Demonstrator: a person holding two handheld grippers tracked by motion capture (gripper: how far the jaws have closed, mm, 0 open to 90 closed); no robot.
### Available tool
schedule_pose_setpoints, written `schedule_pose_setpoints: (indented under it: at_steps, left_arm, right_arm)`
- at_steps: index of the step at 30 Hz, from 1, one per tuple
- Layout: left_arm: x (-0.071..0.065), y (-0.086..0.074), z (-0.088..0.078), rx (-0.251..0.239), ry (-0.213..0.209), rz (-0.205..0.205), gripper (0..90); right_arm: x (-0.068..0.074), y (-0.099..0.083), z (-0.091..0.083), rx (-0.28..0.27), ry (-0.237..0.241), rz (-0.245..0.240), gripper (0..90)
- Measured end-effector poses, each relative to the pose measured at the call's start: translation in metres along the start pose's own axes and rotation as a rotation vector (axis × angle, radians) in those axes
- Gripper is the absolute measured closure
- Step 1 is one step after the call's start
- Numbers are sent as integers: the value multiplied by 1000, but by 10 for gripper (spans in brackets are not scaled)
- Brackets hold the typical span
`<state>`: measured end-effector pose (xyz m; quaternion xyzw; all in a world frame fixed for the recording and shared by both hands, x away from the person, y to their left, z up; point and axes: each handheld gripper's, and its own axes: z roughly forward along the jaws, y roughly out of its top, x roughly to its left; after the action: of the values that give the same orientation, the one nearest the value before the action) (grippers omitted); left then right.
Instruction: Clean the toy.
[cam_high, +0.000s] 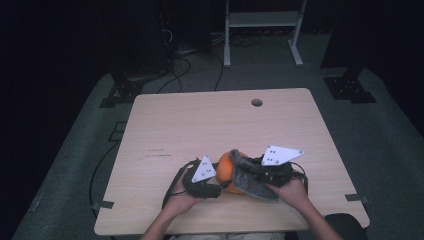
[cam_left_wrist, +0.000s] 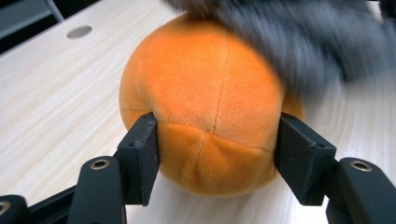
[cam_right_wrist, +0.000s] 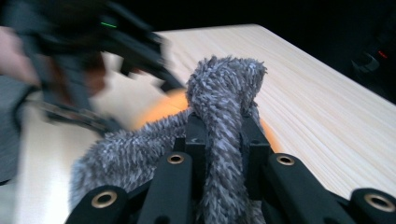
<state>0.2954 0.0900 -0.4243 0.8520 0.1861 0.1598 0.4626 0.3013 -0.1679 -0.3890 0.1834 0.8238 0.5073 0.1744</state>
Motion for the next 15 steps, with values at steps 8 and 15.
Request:
schedule_pose_setpoints:
  at_steps: [8, 15]
  left_arm:
    - [17, 1, -10, -61, -52, -119, 251]
    - [32, -15, -14, 16, -108, -191, 158]
  right_arm:
    - [2, -5, 13, -1, 54, 38, 768]
    - [-9, -24, 16, 94, 18, 84, 768]
